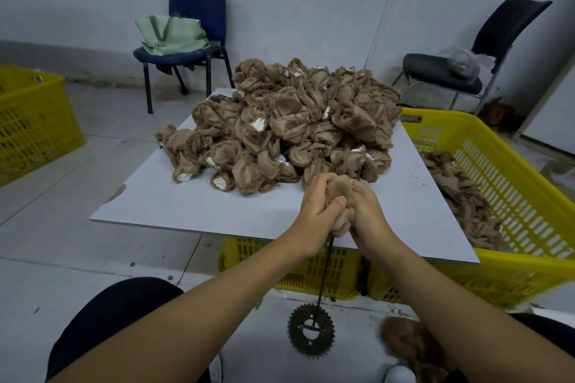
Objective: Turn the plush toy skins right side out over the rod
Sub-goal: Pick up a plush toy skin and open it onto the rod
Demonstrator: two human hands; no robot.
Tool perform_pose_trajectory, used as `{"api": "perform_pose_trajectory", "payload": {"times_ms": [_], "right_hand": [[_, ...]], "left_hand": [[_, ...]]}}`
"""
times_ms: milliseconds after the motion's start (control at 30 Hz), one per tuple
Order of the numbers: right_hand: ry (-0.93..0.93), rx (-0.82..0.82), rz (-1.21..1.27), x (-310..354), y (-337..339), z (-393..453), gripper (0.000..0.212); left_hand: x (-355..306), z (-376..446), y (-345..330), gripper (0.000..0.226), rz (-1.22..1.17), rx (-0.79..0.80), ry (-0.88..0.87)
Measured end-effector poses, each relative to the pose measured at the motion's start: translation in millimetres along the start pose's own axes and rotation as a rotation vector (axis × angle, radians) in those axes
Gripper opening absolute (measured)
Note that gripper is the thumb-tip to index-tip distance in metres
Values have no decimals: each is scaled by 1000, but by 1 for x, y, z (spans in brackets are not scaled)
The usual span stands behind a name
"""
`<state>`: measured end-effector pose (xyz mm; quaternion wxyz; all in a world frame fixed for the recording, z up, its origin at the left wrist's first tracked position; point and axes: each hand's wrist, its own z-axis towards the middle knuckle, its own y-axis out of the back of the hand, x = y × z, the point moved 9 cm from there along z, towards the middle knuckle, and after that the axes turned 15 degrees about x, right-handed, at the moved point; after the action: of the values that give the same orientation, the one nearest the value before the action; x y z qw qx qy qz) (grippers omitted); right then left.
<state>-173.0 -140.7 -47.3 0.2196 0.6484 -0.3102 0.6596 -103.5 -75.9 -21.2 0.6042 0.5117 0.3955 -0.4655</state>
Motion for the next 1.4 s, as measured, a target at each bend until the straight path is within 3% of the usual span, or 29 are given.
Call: {"api": "perform_pose_trajectory", "payload": {"times_ms": [133,233,267,333,433,633,767,867,967,1033,1100,1233,1267,1333,1400], "right_hand": [[-191,63,149,-14,2,-2,24],[-359,-35,159,-12,9,0,19],[-330,-94,98,-3,16,3,11],[-211,-174,-72,21,31,12,29],[-155,-83,-93,31,24,15,40],[-2,-75,-16,60,9,11,20],[334,10,-433,104,-20,3,16],[362,119,-616,94,-46,-1,8],[389,108,-645,86,-42,-4,4],[392,116,-640,81,-39,-5,10],[366,148,-580,75,-37,-4,19],[332,163,-579,61,-38,-1,31],[326,152,-581,57,-36,-1,33],[312,122,-573,51,-31,0,40],[291,98,-545,43,-26,2,46]], "left_hand": [[6,-6,-6,27,-14,-17,-10],[5,-6,-6,34,66,-35,-52],[2,-3,-4,38,115,-36,-62],[-4,3,2,34,133,-18,-56],[-11,6,16,18,99,-47,16],[-32,13,22,21,372,-114,32],[-43,23,11,25,555,-146,-16],[-35,29,11,30,875,-201,24],[-33,24,4,31,985,-220,-110],[-28,22,-2,37,917,-207,-115],[-14,24,-1,39,703,-219,-72],[13,23,0,12,363,-251,-6],[24,18,3,15,282,-274,11],[49,6,6,49,148,-311,118],[64,5,5,58,106,-326,173]]}}
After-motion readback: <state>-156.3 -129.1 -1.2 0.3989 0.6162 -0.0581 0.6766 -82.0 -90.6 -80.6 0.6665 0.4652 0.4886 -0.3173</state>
